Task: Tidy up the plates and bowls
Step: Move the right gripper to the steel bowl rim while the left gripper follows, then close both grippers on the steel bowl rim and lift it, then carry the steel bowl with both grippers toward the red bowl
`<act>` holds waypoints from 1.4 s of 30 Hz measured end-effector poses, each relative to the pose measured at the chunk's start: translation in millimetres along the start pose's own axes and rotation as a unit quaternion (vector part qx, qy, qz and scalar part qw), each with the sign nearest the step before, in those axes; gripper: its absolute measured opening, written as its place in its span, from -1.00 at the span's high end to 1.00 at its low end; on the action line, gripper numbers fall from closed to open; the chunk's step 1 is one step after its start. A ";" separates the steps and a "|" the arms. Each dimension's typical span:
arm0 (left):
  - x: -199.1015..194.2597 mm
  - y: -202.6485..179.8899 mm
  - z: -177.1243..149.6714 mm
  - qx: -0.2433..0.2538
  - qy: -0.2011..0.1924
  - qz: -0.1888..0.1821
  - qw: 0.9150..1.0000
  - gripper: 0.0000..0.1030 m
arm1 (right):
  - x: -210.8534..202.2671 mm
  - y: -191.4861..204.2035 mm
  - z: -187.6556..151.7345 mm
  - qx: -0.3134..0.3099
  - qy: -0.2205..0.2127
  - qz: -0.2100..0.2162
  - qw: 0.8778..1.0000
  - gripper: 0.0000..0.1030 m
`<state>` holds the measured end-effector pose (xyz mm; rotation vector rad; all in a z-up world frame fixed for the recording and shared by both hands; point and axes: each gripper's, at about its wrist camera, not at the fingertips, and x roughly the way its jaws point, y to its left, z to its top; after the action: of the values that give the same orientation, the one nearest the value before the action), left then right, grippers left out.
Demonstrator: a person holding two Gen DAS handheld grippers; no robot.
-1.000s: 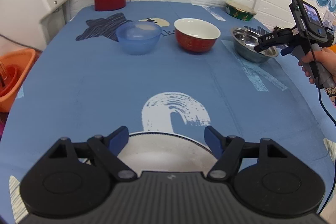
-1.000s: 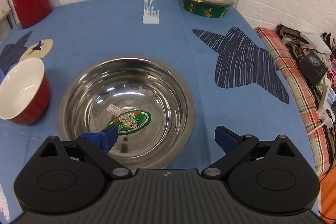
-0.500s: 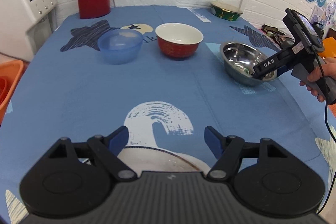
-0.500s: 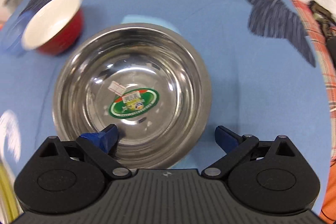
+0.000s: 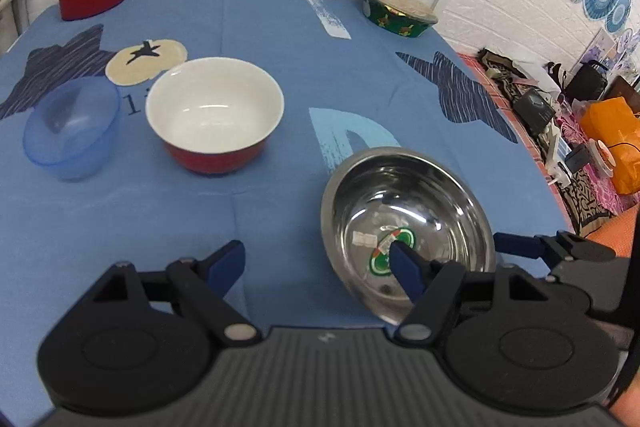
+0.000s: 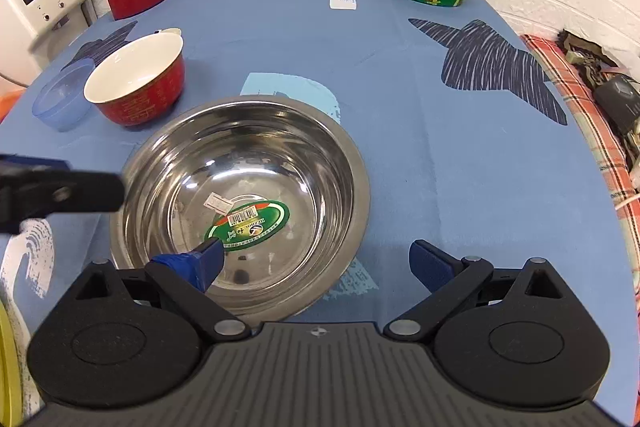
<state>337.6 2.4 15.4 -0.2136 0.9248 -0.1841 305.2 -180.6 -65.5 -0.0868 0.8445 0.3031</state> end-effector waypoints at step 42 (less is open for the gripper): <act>-58.0 -30.3 -136.0 0.103 0.027 -0.005 0.994 0.73 | -94.4 72.4 -140.7 0.041 -0.052 0.070 0.995 -0.72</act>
<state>191.8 -26.4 -11.4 -0.0233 0.9510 -0.2941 123.1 -160.7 -85.1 0.0639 0.7605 0.4015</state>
